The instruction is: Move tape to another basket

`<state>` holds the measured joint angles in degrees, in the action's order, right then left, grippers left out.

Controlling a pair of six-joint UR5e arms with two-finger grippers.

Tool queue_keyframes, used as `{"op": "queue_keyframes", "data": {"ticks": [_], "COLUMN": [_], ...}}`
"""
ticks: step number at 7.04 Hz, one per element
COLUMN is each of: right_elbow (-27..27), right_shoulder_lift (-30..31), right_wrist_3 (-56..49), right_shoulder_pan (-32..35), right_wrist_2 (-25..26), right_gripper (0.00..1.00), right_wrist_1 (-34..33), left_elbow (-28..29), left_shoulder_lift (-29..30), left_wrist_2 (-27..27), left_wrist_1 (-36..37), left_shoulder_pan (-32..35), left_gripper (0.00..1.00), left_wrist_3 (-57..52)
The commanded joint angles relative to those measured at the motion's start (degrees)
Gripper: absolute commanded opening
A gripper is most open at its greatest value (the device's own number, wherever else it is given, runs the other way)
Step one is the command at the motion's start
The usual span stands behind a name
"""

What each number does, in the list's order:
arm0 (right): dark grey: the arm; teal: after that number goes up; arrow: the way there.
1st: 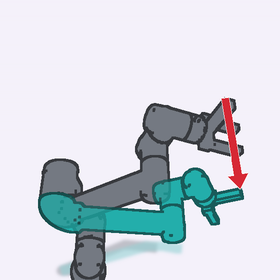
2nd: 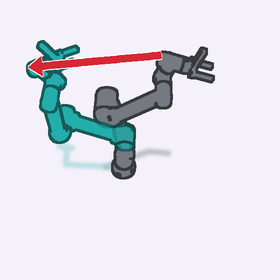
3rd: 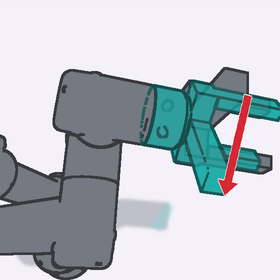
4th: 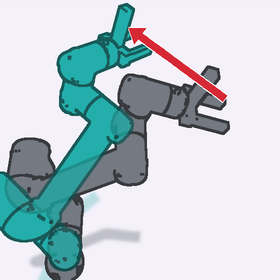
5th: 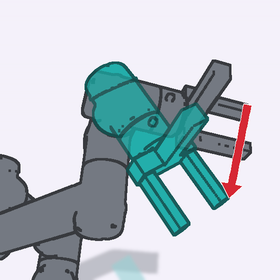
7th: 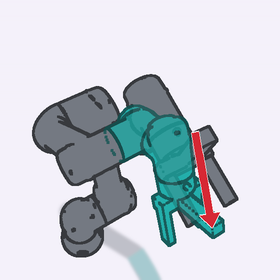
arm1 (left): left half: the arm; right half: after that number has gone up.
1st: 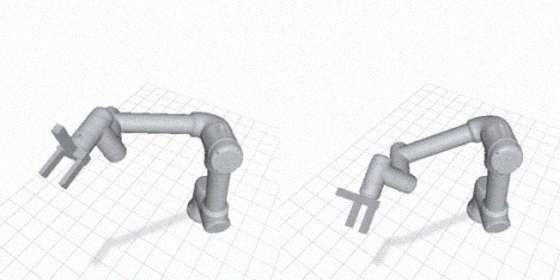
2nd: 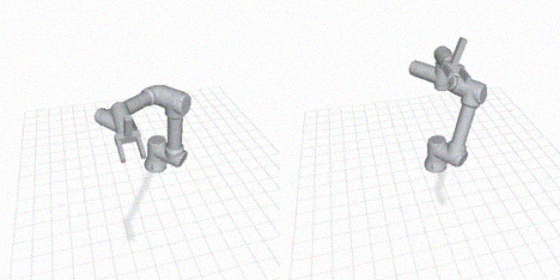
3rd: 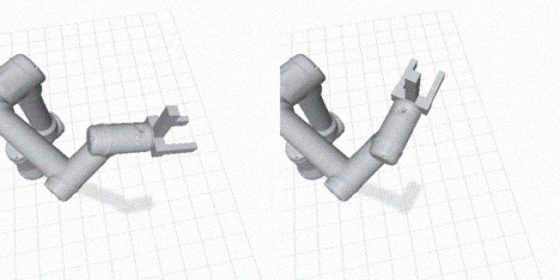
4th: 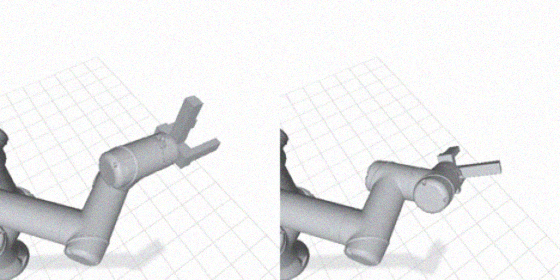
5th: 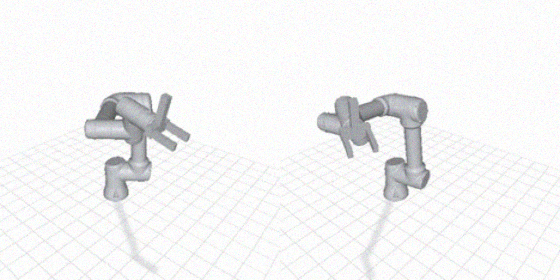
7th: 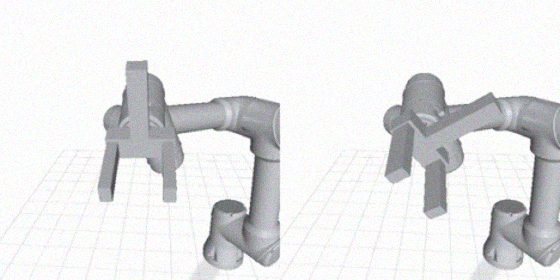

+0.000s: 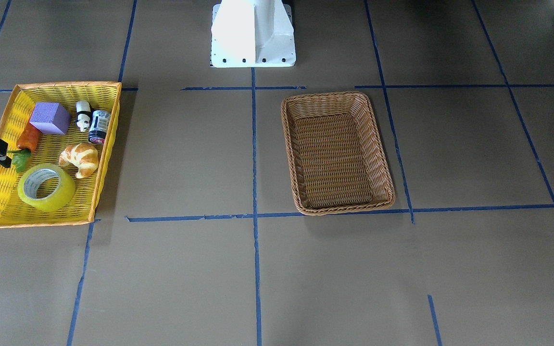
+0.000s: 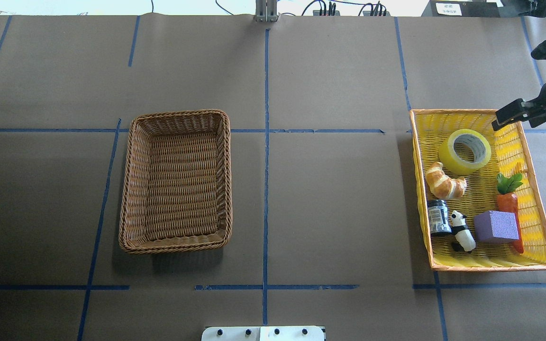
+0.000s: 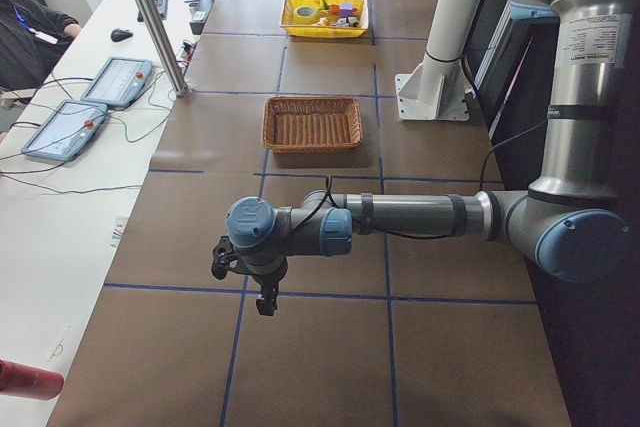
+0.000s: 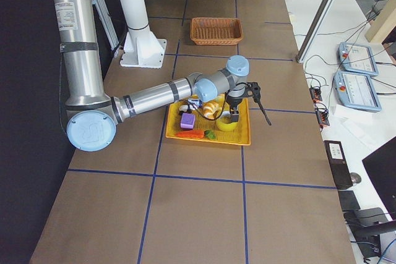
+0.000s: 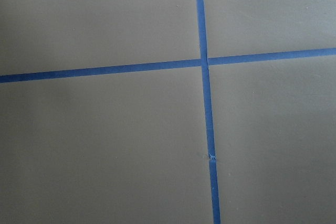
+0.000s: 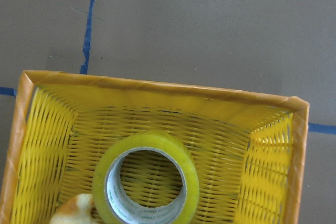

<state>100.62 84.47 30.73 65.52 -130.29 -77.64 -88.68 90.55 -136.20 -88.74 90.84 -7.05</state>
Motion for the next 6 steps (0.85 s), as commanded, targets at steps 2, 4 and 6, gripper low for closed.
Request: {"op": "queue_keyframes", "data": {"ticks": [2,4,6], "right_elbow": [-7.2,-8.2,-10.8], "right_shoulder_lift": [-0.9,-1.0,-2.7], "right_wrist_3": [4.3,4.3,4.3], "right_shoulder_pan": [-4.1,-5.0,-6.1], "right_wrist_2": [0.9,0.9,2.1], "right_gripper": [1.00,1.00,1.00], "right_wrist_1": [6.9,6.9,7.0], "left_elbow": [0.0,0.0,-0.1], "left_shoulder_lift": [-0.1,-0.1,-0.8], "left_wrist_2": [0.0,-0.1,-0.1], "left_wrist_1": [0.0,-0.1,-0.2], "left_shoulder_pan": [0.0,0.0,0.0], "left_gripper": [1.00,1.00,1.00], "left_wrist_3": [-0.1,-0.2,-0.4]}}
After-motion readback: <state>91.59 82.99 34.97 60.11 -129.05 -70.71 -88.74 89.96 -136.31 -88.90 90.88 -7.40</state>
